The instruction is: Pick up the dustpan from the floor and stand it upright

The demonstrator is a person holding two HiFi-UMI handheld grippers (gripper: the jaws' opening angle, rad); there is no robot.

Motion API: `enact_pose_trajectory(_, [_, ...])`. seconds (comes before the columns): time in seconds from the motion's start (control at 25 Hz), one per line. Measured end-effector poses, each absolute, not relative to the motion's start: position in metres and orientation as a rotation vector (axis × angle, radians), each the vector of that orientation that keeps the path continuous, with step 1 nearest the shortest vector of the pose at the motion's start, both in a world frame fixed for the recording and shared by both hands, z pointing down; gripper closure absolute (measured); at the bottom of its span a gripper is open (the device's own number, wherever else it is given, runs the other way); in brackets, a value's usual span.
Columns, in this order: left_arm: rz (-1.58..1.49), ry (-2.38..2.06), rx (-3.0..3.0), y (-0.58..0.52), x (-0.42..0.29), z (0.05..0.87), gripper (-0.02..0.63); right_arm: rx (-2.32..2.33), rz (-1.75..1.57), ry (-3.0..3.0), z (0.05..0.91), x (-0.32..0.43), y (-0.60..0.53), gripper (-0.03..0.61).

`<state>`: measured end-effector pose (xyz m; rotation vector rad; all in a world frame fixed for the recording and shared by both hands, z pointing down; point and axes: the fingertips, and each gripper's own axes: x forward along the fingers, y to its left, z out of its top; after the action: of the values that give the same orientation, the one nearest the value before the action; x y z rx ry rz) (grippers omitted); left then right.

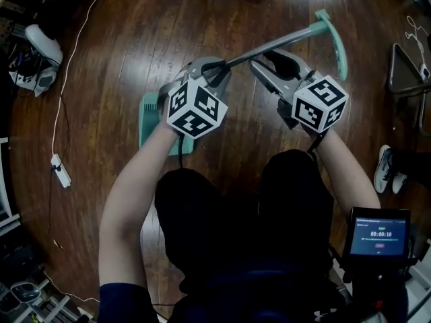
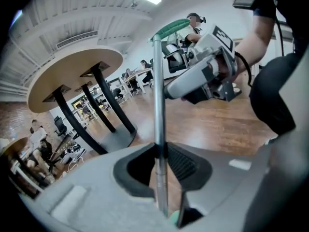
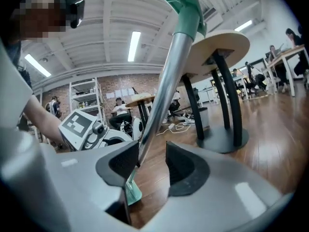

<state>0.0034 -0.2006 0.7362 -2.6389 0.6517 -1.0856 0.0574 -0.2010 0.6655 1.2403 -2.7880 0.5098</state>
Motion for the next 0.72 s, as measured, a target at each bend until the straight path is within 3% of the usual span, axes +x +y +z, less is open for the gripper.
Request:
enact_pose_trajectory(0.2, [-1.052, 0.651, -2.646, -0.195, 0.003, 0.728, 0.532, 1.188, 0.226, -2.841, 0.636, 0.038, -0.194, 0.399])
enact_pose_trajectory(0.32, [-1.002, 0.647, -2.653, -0.195, 0.006, 0.713, 0.532, 1.194, 0.022, -2.851, 0.616, 0.035, -0.187, 0.457])
enact_pose_trajectory(0.48, [-0.937, 0.638, -2.658, -0.194, 0.013, 0.695, 0.528, 1.123, -0.178, -2.882, 0.586, 0.015, -0.178, 0.488])
enact_pose_trajectory(0.72, [-0.867, 0.617, -2.729, -0.187, 0.028, 0.689, 0.508, 1.184, -0.158, -2.849, 0.579, 0.006, -0.187, 0.495])
